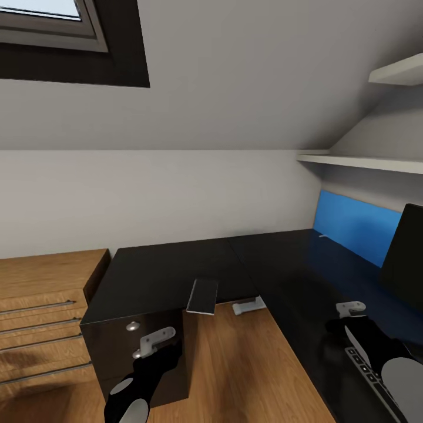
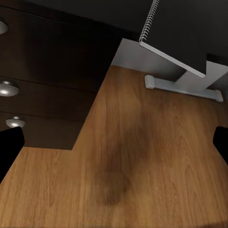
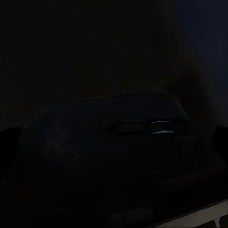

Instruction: In the bedroom, organize the workspace by keeping the computer under the desk, ensuring the monitor is on the desk, placing the keyboard on the desk next to the monitor, placing the mouse on the desk next to the keyboard, moving the folder from the swivel chair onto the desk next to the mouse, stacking the notebook on top of the folder with the pen on top of the notebook, and positioning the swivel chair next to the desk.

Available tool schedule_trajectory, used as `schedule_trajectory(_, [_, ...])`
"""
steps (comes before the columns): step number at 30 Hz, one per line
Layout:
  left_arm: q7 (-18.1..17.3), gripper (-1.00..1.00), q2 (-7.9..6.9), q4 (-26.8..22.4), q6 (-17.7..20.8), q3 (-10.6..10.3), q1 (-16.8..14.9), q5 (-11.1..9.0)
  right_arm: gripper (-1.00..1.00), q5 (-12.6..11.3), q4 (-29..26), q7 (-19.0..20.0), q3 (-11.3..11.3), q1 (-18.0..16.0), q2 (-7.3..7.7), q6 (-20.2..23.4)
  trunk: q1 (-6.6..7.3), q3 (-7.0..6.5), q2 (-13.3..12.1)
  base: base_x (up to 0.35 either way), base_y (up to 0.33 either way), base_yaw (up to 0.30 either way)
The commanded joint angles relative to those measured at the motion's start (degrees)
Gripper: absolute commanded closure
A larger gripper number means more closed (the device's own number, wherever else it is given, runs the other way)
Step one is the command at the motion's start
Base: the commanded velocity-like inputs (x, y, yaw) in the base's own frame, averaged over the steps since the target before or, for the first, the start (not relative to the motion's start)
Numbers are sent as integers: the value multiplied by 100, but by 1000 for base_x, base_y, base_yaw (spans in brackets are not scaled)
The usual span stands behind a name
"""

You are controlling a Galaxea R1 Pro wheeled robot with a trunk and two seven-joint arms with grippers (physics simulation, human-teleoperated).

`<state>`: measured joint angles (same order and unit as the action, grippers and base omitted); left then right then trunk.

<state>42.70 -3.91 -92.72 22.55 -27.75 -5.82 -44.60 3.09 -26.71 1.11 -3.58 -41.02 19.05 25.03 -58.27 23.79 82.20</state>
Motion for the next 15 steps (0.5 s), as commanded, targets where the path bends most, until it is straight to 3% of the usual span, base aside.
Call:
schedule_trajectory(1, [45, -100, -5, -9, 12, -11, -7, -31, -100, 33, -10, 12, -35, -3, 5, 37, 0, 7, 4, 0, 0, 0])
schedule_trajectory(15, [45, -100, -5, -3, 21, -11, -7, -31, -100, 11, -115, 27, -36, -3, -24, 5, 0, 7, 4, 0, 0, 0])
